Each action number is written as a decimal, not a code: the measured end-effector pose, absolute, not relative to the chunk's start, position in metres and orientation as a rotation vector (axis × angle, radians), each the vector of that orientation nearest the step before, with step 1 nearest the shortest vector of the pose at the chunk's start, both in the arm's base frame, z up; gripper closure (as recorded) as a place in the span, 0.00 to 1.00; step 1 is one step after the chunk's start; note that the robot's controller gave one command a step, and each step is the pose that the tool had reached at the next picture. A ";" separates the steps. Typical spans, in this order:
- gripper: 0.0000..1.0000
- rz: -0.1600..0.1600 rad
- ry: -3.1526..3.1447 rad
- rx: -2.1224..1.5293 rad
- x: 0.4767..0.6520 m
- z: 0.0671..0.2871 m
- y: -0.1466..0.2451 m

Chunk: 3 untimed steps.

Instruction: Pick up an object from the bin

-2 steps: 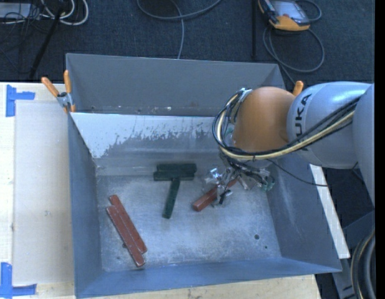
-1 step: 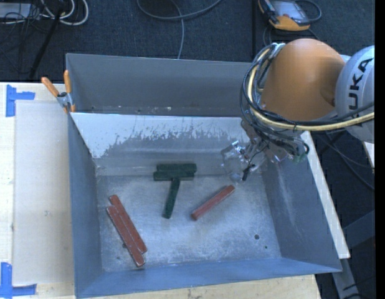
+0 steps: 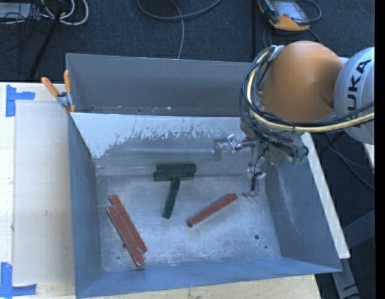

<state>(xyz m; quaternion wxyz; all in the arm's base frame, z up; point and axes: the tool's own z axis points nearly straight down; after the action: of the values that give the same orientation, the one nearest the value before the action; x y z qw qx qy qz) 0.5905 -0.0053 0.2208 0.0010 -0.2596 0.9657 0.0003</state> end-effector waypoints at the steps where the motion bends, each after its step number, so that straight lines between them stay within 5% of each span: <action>1: 0.00 0.007 2.861 -1.314 0.578 0.066 -0.021; 2: 1.00 0.003 2.857 -1.310 0.580 0.069 -0.022; 3: 0.00 0.003 2.857 -1.309 0.580 0.069 -0.022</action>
Offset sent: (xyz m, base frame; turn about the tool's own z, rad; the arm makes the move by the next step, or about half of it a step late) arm -0.0106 -0.0170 -0.1508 -0.3369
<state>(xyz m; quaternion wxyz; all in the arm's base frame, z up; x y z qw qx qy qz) 0.5799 -0.0216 0.0694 -0.0006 -0.4166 0.9091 0.0009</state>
